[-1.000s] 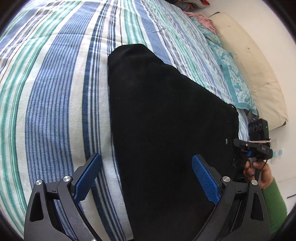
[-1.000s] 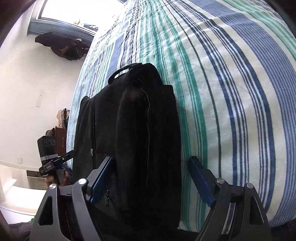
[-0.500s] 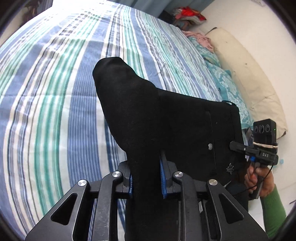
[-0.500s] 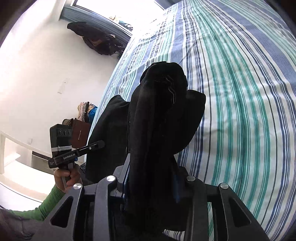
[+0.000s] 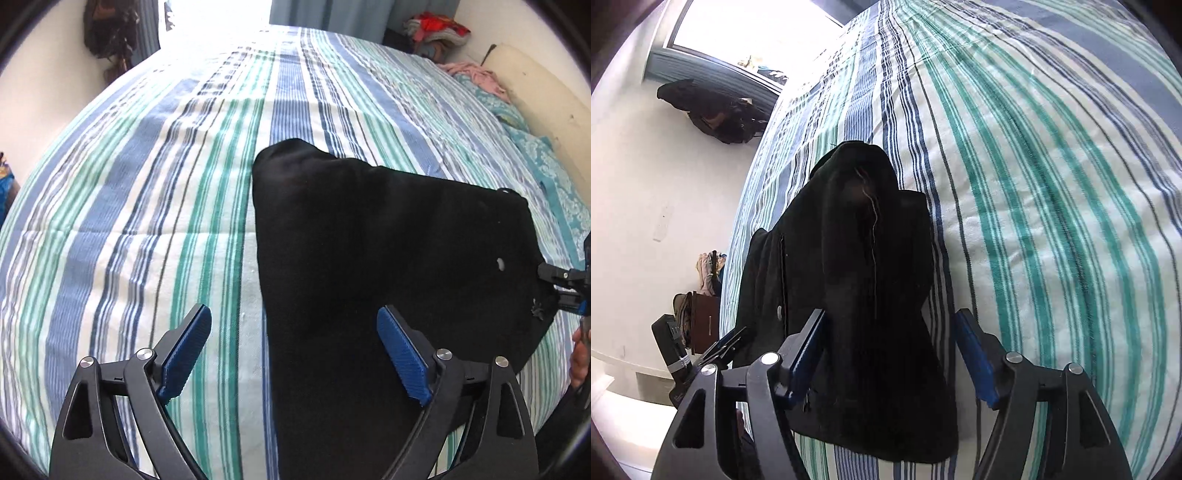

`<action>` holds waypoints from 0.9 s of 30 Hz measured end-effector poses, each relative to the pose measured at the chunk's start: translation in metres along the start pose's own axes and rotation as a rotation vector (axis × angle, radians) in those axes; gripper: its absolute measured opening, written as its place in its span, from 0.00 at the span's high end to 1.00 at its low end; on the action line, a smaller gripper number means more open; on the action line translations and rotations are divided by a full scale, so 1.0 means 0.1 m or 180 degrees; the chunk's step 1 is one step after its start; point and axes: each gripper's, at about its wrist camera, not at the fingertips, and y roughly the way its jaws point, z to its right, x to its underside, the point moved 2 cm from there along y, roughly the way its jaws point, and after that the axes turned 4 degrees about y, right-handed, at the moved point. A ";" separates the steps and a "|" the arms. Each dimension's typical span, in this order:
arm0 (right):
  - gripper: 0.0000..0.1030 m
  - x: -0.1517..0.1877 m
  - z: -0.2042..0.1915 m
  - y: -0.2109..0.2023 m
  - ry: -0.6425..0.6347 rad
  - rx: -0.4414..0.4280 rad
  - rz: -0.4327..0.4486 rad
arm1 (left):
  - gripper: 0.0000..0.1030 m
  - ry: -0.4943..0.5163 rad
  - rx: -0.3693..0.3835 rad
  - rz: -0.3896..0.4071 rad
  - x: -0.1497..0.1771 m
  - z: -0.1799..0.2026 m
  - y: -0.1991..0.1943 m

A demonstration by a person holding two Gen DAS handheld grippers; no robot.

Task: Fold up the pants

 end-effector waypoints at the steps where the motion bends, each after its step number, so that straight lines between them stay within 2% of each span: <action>1: 0.25 0.07 0.03 -0.18 -0.0071 0.0025 0.0089 | 0.10 0.0044 -0.0087 0.0072 0.04 0.02 -0.12; 4: 0.00 0.33 -0.09 -0.69 -0.0387 0.0345 0.0445 | 0.06 0.0222 -0.0349 0.0114 0.36 0.06 -0.47; 7: 0.00 0.79 -0.28 -1.07 -0.0703 0.0674 0.0711 | 0.05 0.0117 -0.0508 0.0113 0.72 0.11 -0.74; 10: 0.00 1.28 -0.41 -1.22 -0.0885 0.1318 0.0760 | 0.04 -0.0070 -0.0714 0.0244 1.05 0.18 -1.00; 11: 0.00 1.48 -0.43 -1.26 -0.0906 0.1549 0.0816 | 0.04 -0.0159 -0.0720 0.0236 1.13 0.18 -1.08; 12: 0.00 1.64 -0.47 -1.28 -0.0908 0.1628 0.0859 | 0.04 -0.0242 -0.0656 0.0183 1.19 0.18 -1.16; 14: 0.00 1.95 -0.55 -1.33 -0.0852 0.1599 0.0783 | 0.04 -0.0287 -0.0484 0.0057 1.23 0.22 -1.33; 15: 0.00 2.07 -0.62 -1.38 -0.0852 0.1579 0.0712 | 0.04 -0.0212 -0.0476 0.0039 1.23 0.26 -1.45; 18: 0.00 2.34 -0.89 -1.57 -0.1032 0.1481 0.0581 | 0.04 0.0143 -0.0810 0.0115 1.19 0.38 -1.83; 20: 0.00 2.50 -1.07 -1.71 -0.1253 0.1529 0.0535 | 0.04 0.0228 -0.0991 0.0210 1.19 0.40 -2.05; 24: 0.00 2.68 -1.30 -2.00 -0.1528 0.1732 0.0653 | 0.04 0.0085 -0.0832 0.0232 1.25 0.35 -2.33; 27: 0.00 2.73 -1.35 -2.12 -0.1465 0.1677 0.0740 | 0.04 0.0030 -0.0768 0.0148 1.32 0.37 -2.37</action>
